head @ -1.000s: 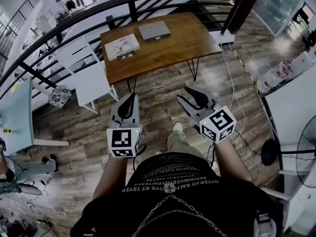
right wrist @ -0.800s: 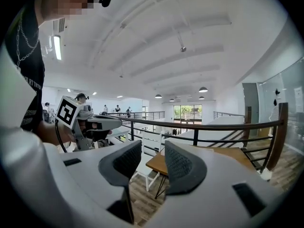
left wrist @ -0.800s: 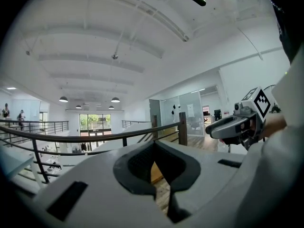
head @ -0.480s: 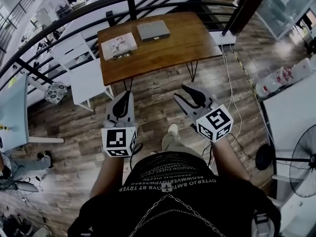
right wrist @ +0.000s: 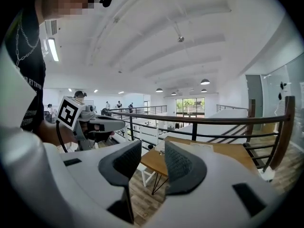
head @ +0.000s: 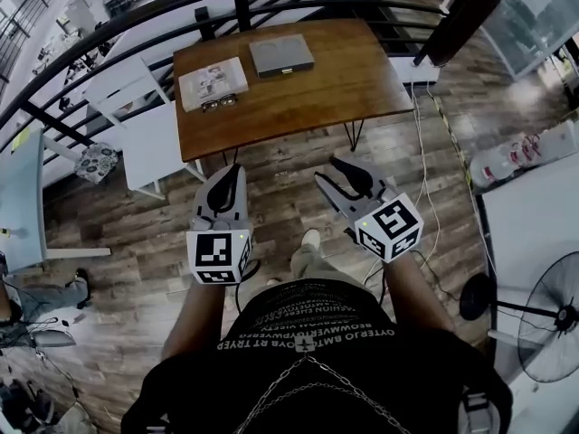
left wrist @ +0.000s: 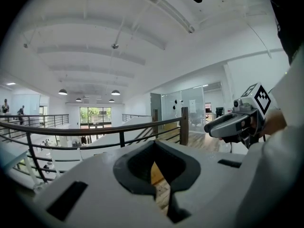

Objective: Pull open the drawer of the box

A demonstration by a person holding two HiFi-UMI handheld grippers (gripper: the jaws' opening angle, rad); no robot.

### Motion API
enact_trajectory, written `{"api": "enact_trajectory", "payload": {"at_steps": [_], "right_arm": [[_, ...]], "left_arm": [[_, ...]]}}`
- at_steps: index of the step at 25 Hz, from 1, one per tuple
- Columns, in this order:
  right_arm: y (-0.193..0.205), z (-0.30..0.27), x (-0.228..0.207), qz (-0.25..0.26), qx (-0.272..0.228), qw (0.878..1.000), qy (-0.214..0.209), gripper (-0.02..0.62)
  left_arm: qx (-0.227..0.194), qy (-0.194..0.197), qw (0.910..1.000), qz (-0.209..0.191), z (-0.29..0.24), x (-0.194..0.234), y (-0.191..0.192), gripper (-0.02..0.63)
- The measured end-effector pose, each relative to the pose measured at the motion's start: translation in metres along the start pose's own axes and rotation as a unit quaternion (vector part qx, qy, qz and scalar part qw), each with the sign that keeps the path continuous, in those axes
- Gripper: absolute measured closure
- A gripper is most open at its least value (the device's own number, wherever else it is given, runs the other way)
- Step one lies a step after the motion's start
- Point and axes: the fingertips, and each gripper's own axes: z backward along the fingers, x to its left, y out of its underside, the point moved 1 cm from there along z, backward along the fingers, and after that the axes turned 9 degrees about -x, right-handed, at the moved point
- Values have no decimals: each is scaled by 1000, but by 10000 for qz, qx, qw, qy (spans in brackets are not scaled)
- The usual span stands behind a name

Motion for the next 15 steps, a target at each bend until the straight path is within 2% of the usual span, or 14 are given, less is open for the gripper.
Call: {"api": "enact_trajectory", "payload": {"at_steps": [8,15], "right_arm": [[-7,-25,-51,94,80,9998,-152,445],[-26,-30,-88,171,-37,9991,-388,445]], "left_arm": [[27,-106,9999,-83,-54,6,-11,600],[-94,-149,9996,-227,-96,-9,-39,600]]}}
